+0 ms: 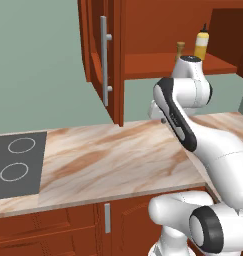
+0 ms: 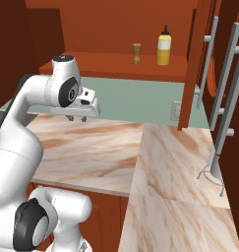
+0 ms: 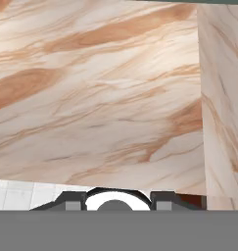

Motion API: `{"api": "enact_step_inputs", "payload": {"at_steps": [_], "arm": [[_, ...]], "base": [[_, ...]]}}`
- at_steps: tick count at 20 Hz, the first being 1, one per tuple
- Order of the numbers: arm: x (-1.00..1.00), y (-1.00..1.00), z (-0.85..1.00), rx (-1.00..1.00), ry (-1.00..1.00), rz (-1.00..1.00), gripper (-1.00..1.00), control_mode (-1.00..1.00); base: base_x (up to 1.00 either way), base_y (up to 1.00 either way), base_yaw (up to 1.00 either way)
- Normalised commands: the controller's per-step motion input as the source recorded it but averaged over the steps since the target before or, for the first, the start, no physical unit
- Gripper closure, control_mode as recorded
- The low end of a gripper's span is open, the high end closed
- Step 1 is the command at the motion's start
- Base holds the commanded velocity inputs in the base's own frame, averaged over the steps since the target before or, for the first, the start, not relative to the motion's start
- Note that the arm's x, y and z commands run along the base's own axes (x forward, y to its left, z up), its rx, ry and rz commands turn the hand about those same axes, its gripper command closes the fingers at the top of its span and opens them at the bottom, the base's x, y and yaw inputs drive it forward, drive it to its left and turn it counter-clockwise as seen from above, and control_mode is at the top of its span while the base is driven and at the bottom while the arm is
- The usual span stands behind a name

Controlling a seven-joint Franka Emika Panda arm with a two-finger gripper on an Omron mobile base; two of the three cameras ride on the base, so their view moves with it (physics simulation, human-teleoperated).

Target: Take 2 condiments from the cabinet and move them on the counter near the stove.Make sure the condiments are lined up with each other, next to each other.

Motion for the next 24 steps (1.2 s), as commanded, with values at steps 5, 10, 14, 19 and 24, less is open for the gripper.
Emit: {"api": "enact_step_inputs", "payload": {"at_steps": [5, 10, 14, 19, 24], "arm": [[-0.05, -0.12, 0.09, 0.01, -0.03, -0.06, -1.00, -1.00], [-0.21, -0.30, 0.16, 0.00, -0.30, -0.25, -1.00, -1.00], [-0.07, -0.37, 0.36, 0.00, -0.34, -0.29, -1.00, -1.00], [0.00, -0.41, 0.41, -0.05, -0.29, -0.21, -1.00, -1.00], [0.03, -0.41, 0.52, -0.06, -0.15, -0.07, -1.00, -1.00]], "base": [[0.00, 0.00, 0.00], [0.00, 0.00, 0.00], [0.00, 0.00, 0.00], [0.00, 0.00, 0.00], [0.00, 0.00, 0.00]]}}
